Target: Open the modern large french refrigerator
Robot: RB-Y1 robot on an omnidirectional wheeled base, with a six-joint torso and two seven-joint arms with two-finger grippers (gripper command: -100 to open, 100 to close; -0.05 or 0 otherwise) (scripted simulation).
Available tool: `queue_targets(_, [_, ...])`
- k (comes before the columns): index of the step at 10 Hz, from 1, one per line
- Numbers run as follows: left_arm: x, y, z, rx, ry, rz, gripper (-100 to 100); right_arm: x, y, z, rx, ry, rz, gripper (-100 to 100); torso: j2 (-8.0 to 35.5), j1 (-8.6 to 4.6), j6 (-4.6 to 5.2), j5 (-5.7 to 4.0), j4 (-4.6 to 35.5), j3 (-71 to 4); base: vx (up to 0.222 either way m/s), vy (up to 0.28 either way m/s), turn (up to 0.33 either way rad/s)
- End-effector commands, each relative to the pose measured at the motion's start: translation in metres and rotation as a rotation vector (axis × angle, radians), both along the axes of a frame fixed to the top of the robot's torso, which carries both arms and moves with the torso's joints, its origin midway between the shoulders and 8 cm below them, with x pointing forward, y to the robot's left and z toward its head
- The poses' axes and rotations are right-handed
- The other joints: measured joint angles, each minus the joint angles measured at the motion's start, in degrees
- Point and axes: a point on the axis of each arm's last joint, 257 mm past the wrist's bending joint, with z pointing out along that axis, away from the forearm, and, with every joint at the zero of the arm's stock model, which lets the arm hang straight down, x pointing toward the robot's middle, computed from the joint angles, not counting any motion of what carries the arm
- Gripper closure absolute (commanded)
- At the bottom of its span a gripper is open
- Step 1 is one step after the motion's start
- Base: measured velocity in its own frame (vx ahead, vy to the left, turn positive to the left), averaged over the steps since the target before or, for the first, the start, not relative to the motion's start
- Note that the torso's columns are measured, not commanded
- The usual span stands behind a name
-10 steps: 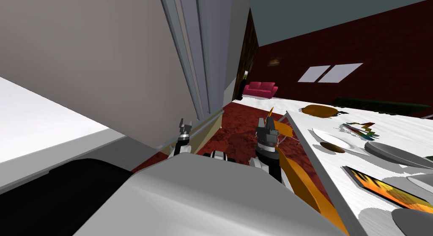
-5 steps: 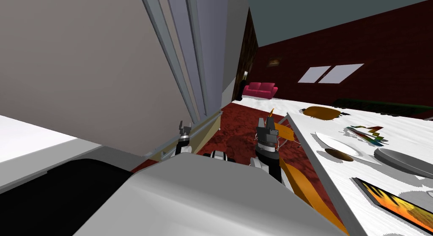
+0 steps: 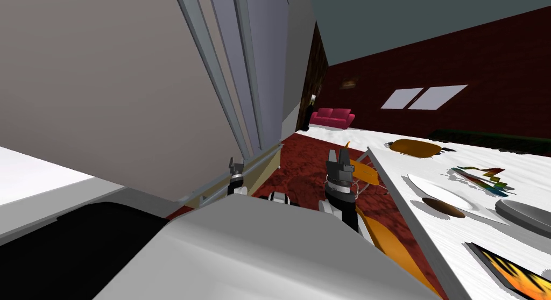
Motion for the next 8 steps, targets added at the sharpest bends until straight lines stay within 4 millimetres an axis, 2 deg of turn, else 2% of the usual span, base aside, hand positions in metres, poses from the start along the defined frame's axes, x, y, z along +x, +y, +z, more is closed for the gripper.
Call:
queue_targets(1, [0.000, -0.017, -0.021, -0.093, 0.018, 0.013, -100, 0.000, 0.000, 0.000, 0.000, 0.000, 0.000, 0, 0.00, -0.17, 0.08, -0.05, 0.02, -0.02, 0.059, -0.013, 0.000])
queue_targets(2, [-0.001, -0.019, -0.024, -0.110, 0.018, 0.018, -100, 0.000, 0.000, 0.000, 0.000, 0.000, 0.000, 0, 0.05, -0.26, 0.12, -0.07, 0.05, 0.02, 0.047, -0.010, 0.006])
queue_targets(3, [-0.005, -0.008, -0.015, -0.085, 0.003, 0.031, -100, 0.000, 0.000, 0.000, 0.000, 0.000, 0.000, 0, 0.17, -0.28, 0.07, -0.07, 0.06, 0.10, 0.002, -0.001, 0.050])
queue_targets(7, [0.006, -0.002, 0.001, -0.084, -0.002, 0.032, -100, 0.000, 0.000, 0.000, 0.000, 0.000, 0.000, 0, -0.04, 0.16, -0.06, -0.19, 0.25, -0.06, 0.002, 0.016, 0.047])
queue_targets(8, [0.000, 0.001, -0.004, -0.083, 0.003, 0.043, -100, 0.000, 0.000, 0.000, 0.000, 0.000, 0.000, 0, 0.10, 0.02, -0.17, -0.33, 0.37, 0.00, -0.002, 0.015, 0.020])
